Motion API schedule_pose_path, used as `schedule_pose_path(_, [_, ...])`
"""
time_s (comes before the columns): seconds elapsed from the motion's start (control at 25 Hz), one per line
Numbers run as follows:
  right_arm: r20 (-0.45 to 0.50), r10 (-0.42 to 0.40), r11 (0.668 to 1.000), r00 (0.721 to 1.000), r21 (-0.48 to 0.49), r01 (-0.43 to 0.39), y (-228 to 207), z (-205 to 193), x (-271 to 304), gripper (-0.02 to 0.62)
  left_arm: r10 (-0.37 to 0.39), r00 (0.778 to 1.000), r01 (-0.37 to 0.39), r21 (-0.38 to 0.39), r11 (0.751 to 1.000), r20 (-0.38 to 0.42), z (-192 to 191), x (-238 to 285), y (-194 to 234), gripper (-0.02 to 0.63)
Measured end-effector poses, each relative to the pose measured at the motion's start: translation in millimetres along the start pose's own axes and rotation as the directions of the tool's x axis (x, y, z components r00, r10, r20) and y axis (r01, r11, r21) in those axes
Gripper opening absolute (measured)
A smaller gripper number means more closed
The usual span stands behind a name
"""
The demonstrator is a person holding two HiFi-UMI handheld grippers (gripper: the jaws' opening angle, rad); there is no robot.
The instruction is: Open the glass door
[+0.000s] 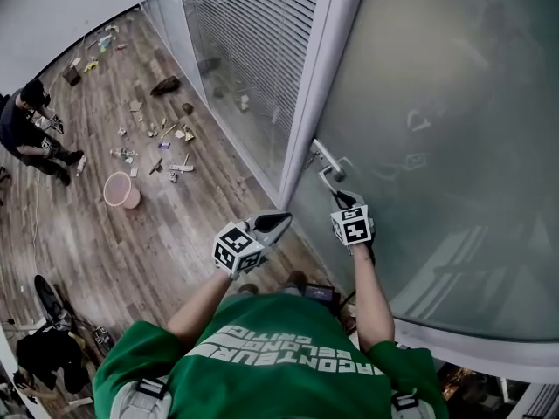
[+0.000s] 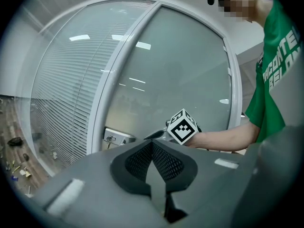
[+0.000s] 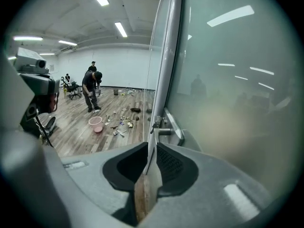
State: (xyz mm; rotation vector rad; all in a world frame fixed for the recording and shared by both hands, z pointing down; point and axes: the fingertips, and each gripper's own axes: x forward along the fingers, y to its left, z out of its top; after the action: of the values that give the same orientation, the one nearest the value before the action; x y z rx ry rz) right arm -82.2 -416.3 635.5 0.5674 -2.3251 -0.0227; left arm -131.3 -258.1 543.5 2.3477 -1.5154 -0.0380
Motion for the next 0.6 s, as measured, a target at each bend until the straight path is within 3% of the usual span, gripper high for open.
schedule_pose_path(0.32, [-0.185, 0.029, 0.994, 0.982, -0.101, -0.048, -2, -6, 47, 0.095, 0.046, 0.999, -0.046, -0.009, 0.999, -0.007, 0, -2, 16, 0.016])
schedule_pose_path(0.6, [-0.259, 0.084, 0.982, 0.962, -0.145, -0.125, 1, -15, 90, 0.100, 0.055, 0.998, -0.055, -0.015, 0.998, -0.007, 3, 3, 18, 0.015])
